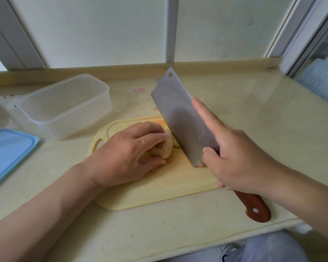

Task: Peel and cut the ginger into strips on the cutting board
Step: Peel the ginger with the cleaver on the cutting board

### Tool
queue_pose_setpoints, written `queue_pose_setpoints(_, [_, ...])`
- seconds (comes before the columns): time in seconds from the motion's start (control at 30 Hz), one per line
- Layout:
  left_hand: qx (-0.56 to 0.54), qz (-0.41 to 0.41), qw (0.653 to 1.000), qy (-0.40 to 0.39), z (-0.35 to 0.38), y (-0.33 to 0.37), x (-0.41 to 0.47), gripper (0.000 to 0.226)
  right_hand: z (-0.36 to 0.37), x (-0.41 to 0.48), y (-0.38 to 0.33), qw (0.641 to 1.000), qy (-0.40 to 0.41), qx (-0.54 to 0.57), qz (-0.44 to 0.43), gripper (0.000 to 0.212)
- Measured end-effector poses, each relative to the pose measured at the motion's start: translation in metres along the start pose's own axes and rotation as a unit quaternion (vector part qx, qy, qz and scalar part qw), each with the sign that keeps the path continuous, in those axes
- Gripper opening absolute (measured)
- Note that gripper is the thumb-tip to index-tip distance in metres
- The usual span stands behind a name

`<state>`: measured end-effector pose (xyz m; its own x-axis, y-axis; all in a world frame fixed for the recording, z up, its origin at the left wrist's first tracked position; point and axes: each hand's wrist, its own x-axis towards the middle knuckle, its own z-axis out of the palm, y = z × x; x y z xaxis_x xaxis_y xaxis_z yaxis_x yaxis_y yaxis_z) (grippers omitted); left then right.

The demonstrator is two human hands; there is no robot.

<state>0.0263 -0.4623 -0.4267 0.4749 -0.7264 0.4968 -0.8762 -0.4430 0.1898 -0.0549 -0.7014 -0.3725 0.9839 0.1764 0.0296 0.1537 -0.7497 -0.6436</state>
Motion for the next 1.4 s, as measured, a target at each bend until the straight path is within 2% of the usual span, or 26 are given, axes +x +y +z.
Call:
queue_pose_setpoints(0.2, [-0.008, 0.001, 1.000, -0.002, 0.001, 0.001, 0.000, 0.046, -0.014, -0.004, -0.005, 0.996, -0.067, 0.016, 0.051, 0.102])
queue_pose_setpoints(0.53, [0.003, 0.013, 1.000, 0.003, 0.002, 0.000, 0.000, 0.045, -0.018, 0.040, -0.028, 0.976, -0.188, -0.083, 0.073, 0.097])
queue_pose_setpoints(0.63, [0.001, 0.018, 1.000, 0.008, 0.002, 0.000, -0.001, 0.044, -0.014, 0.049, -0.036, 0.970, -0.202, -0.116, 0.064, 0.097])
queue_pose_setpoints(0.77, [-0.006, 0.007, 1.000, 0.009, 0.001, -0.002, -0.004, 0.045, -0.009, 0.046, -0.039, 0.977, -0.176, -0.110, 0.054, 0.096])
queue_pose_setpoints(0.93, [-0.002, 0.007, 1.000, 0.012, 0.002, 0.001, -0.004, 0.044, 0.001, 0.026, -0.021, 0.997, -0.051, -0.047, 0.023, 0.098])
queue_pose_setpoints(1.03, [0.008, 0.008, 1.000, 0.013, 0.002, 0.000, -0.004, 0.045, 0.005, 0.013, -0.010, 1.000, -0.009, -0.017, 0.014, 0.099])
queue_pose_setpoints(1.4, [0.015, 0.010, 0.999, 0.028, 0.002, -0.002, -0.003, 0.046, 0.007, 0.000, -0.003, 1.000, 0.016, 0.021, 0.005, 0.102])
